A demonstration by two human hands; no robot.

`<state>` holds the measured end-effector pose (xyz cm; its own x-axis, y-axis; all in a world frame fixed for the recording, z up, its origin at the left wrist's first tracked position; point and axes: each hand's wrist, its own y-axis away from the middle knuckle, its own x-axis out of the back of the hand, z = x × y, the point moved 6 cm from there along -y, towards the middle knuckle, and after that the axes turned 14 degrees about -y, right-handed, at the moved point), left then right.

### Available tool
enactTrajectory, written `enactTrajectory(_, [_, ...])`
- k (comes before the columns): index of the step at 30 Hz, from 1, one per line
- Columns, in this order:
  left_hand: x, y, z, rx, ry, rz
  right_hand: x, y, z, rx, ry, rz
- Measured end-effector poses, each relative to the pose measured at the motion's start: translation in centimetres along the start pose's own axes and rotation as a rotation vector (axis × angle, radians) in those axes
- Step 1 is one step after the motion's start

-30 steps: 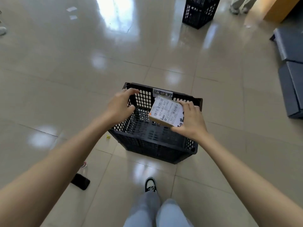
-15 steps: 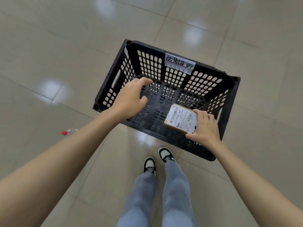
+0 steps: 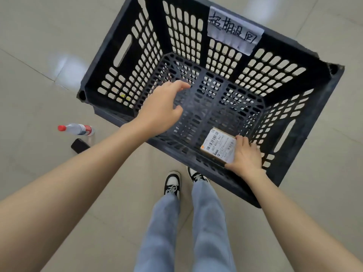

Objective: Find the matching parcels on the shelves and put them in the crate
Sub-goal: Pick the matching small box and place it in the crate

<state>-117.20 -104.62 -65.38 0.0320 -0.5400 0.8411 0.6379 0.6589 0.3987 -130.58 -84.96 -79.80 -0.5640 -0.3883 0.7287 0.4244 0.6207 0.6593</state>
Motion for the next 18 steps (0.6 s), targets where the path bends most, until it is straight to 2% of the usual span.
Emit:
enactTrajectory(8, [-2.8, -0.5, -0.2, 0.065, 0.034, -0.017, -2.8, -2.4, 0.2, -0.01, 0.12, -0.144])
enactTrajectory(18, [-3.1, -1.4, -0.9, 0.089, 0.071, -0.003, -4.2, -3.3, 0.7, -0.091, 0.198, -0.286])
